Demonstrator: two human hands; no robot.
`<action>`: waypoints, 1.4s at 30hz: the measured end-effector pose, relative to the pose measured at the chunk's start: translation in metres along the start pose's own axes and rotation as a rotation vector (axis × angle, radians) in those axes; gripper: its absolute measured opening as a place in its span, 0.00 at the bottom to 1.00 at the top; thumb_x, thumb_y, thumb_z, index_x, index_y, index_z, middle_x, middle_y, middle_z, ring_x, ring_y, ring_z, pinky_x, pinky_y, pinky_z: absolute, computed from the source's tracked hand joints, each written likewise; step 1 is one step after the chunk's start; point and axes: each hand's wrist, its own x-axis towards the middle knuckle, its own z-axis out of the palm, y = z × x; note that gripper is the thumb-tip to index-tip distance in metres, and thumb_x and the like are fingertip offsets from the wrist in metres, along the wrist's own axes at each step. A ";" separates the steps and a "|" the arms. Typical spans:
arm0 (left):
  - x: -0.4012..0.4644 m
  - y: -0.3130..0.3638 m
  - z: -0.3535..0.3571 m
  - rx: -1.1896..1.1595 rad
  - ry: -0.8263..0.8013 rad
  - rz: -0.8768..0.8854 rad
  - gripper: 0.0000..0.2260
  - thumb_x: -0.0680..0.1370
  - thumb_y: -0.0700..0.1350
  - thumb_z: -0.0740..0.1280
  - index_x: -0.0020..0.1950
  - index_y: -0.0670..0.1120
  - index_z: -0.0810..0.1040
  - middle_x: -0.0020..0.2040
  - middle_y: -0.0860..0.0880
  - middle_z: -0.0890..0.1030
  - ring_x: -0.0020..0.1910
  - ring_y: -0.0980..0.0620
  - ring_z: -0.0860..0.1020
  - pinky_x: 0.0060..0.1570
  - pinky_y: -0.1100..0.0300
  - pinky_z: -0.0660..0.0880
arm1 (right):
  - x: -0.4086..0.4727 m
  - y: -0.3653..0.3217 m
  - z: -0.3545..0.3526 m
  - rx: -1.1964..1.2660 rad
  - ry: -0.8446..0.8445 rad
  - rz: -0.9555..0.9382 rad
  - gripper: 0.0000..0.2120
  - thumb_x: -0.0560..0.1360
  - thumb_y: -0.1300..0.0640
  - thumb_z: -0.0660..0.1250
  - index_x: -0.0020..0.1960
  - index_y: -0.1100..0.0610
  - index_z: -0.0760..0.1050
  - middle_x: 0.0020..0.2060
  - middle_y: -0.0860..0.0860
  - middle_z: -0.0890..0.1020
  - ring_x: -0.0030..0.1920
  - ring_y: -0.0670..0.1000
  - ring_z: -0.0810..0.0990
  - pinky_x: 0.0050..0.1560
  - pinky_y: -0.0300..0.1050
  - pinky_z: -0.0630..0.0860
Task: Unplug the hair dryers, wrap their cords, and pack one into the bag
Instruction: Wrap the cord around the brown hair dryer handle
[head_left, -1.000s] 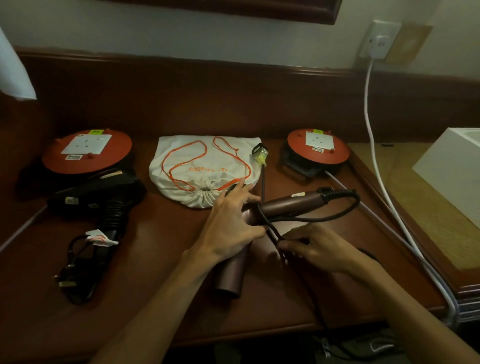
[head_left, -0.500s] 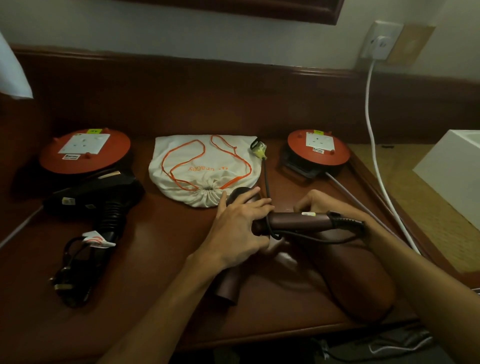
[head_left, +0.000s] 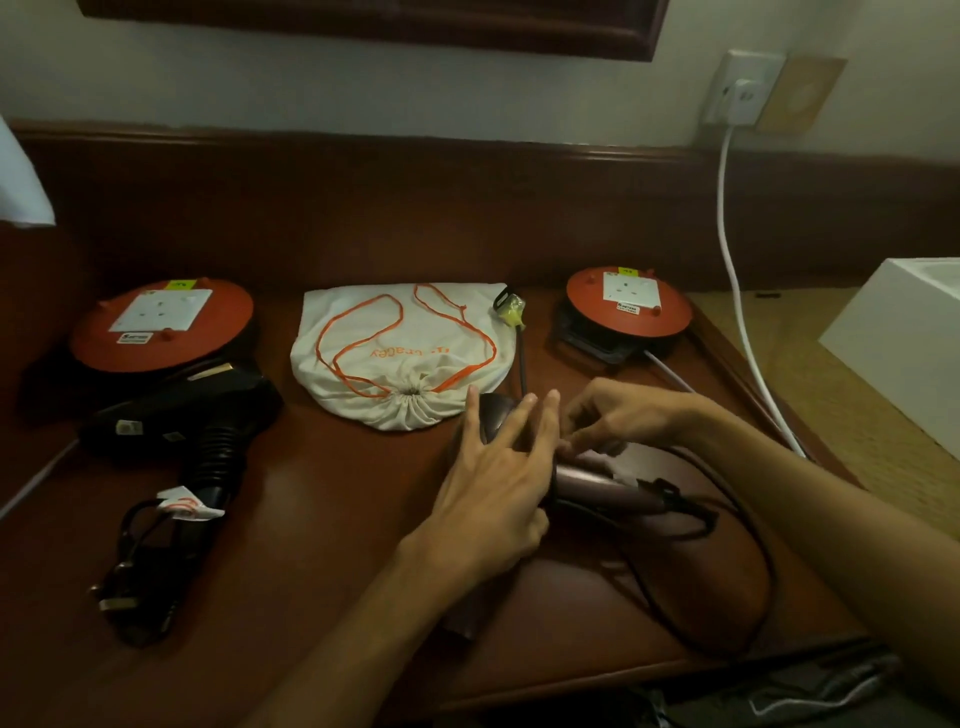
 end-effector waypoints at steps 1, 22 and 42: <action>0.000 -0.001 -0.001 -0.005 0.010 -0.029 0.45 0.75 0.48 0.68 0.82 0.42 0.41 0.83 0.44 0.53 0.81 0.51 0.39 0.74 0.35 0.31 | -0.002 -0.006 -0.003 0.024 0.020 0.000 0.09 0.79 0.62 0.67 0.51 0.69 0.79 0.39 0.60 0.74 0.33 0.50 0.68 0.32 0.39 0.66; -0.004 -0.026 -0.004 -0.516 0.299 -0.289 0.22 0.67 0.46 0.75 0.58 0.60 0.75 0.63 0.55 0.77 0.77 0.49 0.62 0.73 0.33 0.55 | -0.072 -0.055 0.084 -0.065 0.480 -0.201 0.16 0.82 0.62 0.62 0.63 0.46 0.80 0.45 0.43 0.83 0.40 0.45 0.83 0.36 0.45 0.81; -0.027 -0.040 -0.006 -0.619 0.268 -0.085 0.25 0.68 0.45 0.78 0.64 0.60 0.81 0.71 0.53 0.73 0.65 0.82 0.50 0.72 0.64 0.45 | 0.010 0.023 0.025 -0.185 0.278 -0.046 0.13 0.72 0.61 0.74 0.31 0.58 0.75 0.29 0.61 0.74 0.31 0.59 0.73 0.34 0.45 0.69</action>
